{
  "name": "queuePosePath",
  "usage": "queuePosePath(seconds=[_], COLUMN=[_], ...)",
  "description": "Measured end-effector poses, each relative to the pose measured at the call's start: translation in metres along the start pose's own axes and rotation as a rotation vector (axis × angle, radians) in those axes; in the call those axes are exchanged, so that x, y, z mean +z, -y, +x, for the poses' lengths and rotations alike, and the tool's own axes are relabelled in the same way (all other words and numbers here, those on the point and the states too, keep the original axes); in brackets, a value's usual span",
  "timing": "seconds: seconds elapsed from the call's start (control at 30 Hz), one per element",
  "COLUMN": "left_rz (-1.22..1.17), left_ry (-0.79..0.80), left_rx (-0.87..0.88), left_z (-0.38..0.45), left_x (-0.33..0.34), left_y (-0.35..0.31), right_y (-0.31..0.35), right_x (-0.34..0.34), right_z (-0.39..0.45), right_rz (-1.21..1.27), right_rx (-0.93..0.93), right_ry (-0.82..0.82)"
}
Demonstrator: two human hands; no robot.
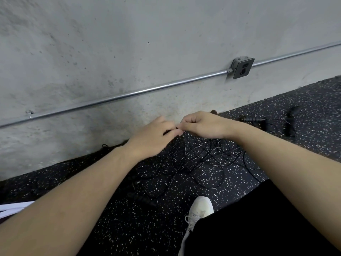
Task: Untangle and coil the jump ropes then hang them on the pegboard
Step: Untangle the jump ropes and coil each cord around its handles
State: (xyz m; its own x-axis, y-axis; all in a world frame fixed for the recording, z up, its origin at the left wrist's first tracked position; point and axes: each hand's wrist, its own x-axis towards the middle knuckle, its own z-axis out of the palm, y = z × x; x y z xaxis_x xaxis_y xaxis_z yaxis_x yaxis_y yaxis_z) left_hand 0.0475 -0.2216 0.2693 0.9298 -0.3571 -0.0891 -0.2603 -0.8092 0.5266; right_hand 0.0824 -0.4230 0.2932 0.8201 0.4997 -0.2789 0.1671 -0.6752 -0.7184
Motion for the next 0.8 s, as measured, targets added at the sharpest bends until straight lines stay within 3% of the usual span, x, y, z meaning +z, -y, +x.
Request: queuePosePath(seconds=[0.17,0.33,0.43,0.53,0.67,0.8], left_rz=[-0.205,-0.423,-0.483,-0.403,-0.078,-0.139], left_ry=[-0.251,-0.48,-0.525,-0.408,-0.046,-0.047], left_rx=[0.024,-0.045,-0.122,-0.27,-0.455,-0.376], left_z=[0.005,0.009,0.011,0.014,0.005,0.005], left_x=[-0.01,-0.025,-0.027,-0.03,-0.028,-0.021], left_y=[0.008,0.021,0.028,0.044,0.065,0.047], right_y=[0.003,-0.011,-0.02,-0.022,-0.022,-0.016], right_x=[-0.003,0.0,0.002,-0.001,-0.011,-0.008], right_z=[0.003,0.011,0.013,0.014,0.019,0.024], right_rz=[0.207,0.132,0.071,0.079,0.17,0.114], right_rx=[0.048,0.158,0.185,0.136,0.146,0.151], right_ry=[-0.049,0.026,0.069,-0.023,-0.278,-0.224])
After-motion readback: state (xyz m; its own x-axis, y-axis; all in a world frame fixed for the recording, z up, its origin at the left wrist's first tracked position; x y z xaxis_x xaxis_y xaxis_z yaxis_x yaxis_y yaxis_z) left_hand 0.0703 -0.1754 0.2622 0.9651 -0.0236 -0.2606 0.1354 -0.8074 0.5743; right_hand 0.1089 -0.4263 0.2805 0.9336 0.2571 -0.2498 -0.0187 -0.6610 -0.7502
